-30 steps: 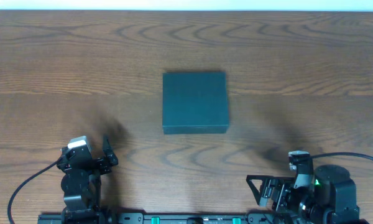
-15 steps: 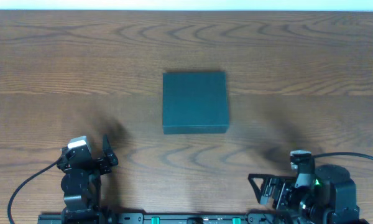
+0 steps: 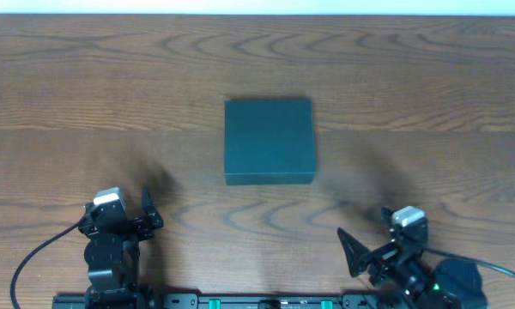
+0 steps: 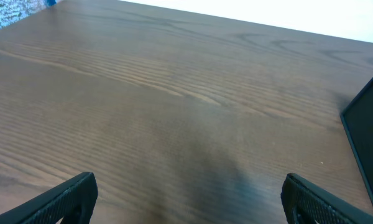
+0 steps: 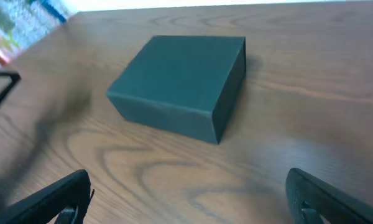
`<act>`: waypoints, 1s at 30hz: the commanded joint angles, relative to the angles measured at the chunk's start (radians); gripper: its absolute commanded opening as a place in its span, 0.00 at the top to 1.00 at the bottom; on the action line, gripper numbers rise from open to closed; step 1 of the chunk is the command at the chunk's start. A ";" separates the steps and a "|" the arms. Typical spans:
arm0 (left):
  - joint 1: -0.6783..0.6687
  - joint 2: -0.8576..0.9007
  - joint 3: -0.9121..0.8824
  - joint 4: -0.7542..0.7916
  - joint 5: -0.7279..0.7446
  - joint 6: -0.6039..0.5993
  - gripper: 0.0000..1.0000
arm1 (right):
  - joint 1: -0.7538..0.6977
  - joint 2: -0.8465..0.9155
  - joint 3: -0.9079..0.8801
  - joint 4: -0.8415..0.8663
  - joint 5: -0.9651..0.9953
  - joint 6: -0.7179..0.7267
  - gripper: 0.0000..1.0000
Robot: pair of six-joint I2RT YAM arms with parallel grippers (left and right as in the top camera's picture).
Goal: Pack container
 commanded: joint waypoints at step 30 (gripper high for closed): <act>0.006 -0.006 -0.019 -0.006 -0.019 0.011 0.05 | 0.041 -0.014 -0.278 0.028 0.016 -0.121 0.01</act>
